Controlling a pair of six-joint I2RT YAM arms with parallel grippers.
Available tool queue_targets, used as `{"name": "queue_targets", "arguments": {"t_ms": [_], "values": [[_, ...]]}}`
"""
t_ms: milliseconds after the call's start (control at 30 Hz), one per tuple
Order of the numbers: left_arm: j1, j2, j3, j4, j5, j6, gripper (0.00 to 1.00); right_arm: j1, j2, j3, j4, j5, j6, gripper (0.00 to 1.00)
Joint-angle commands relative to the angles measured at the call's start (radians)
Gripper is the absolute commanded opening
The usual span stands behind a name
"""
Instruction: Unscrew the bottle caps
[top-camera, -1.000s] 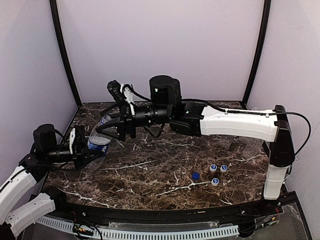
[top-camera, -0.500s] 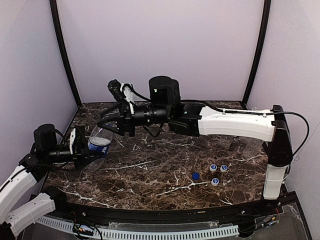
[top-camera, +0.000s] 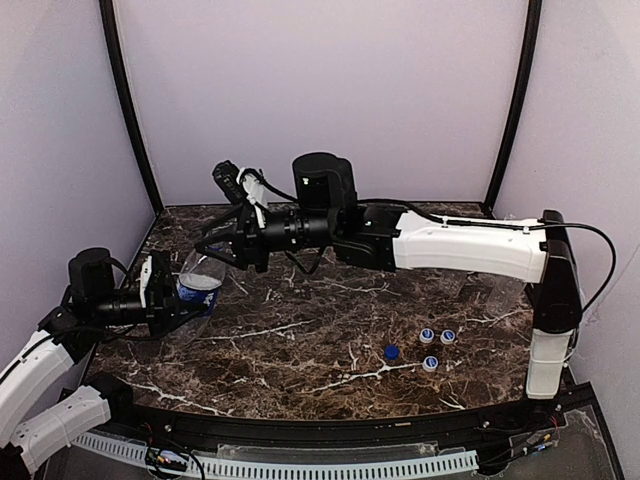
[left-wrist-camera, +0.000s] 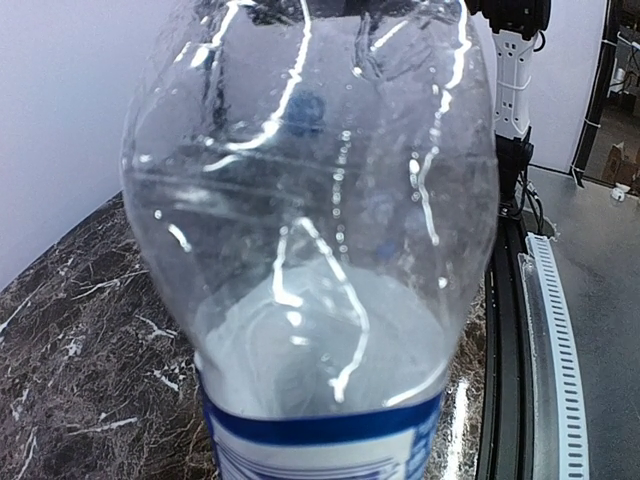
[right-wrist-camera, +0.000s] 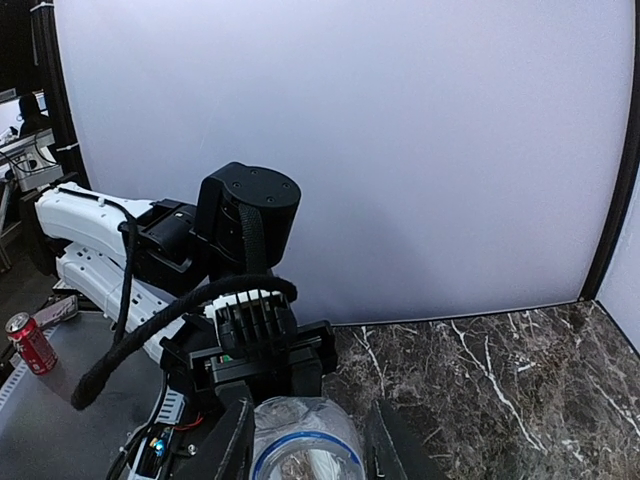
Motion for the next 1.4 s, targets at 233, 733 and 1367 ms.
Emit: {"name": "queue_targets", "arguments": {"t_ms": [233,733,1367], "values": [[0.002,-0.004,0.025,0.019,0.016,-0.002,0.23,-0.005,0.031,0.018,-0.066,-0.022,-0.001,0.02],[0.007,-0.036,-0.013,-0.014,-0.041,-0.014,0.99,-0.093,-0.236,-0.131,-0.331,0.256,-0.051,0.00],[0.173,-0.123,-0.170,0.119,-0.397,-0.286,0.99,-0.420,-0.673,-0.752,-0.489,0.748,0.048,0.00]]}}
